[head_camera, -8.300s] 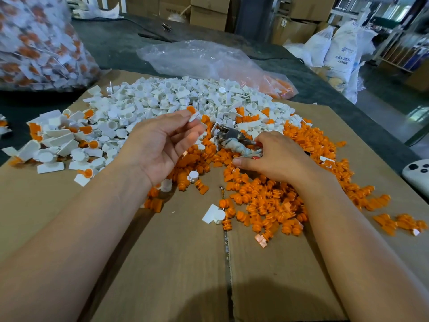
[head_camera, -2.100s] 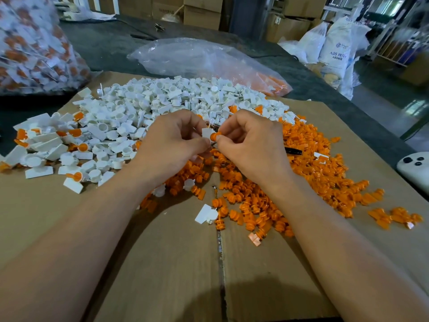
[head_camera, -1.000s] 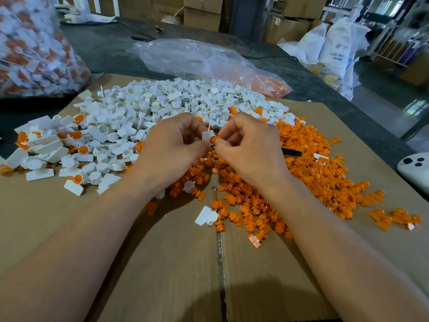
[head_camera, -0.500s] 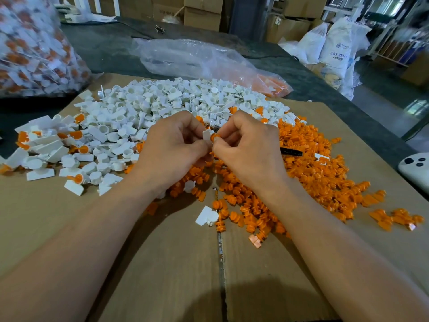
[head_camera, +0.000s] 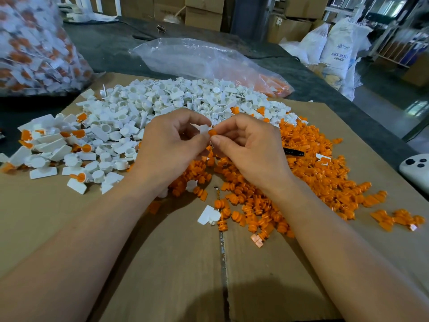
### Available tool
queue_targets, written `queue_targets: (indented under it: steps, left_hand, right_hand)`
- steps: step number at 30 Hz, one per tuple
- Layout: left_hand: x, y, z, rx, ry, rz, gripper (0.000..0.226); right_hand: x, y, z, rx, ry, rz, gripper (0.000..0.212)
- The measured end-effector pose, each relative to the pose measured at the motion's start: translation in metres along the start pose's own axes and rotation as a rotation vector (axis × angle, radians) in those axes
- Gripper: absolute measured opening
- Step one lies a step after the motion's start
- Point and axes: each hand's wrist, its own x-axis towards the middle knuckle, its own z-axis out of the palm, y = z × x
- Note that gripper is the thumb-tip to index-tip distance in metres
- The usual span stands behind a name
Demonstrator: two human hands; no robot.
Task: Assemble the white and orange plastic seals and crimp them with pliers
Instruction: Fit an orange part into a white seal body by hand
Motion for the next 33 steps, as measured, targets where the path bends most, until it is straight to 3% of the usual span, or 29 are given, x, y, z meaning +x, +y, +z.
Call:
queue_targets:
  steps: [7, 18, 26, 33]
  left_hand:
    - [0.001, 0.003, 0.0, -0.094, 0.032, -0.058, 0.02]
    - [0.006, 0.006, -0.009, -0.387, -0.126, -0.299, 0.015]
    - [0.007, 0.009, -0.011, -0.446, -0.196, -0.449, 0.016]
    - [0.007, 0.01, -0.013, -0.482, -0.244, -0.544, 0.036]
  right_hand:
    - [0.0, 0.001, 0.001, 0.004, 0.013, -0.017, 0.026]
    - [0.0, 0.002, 0.0, -0.021, 0.017, -0.171, 0.031]
    - [0.003, 0.005, -0.006, 0.146, -0.127, -0.058, 0.038]
    - [0.005, 0.009, -0.011, 0.284, -0.197, 0.038, 0.038]
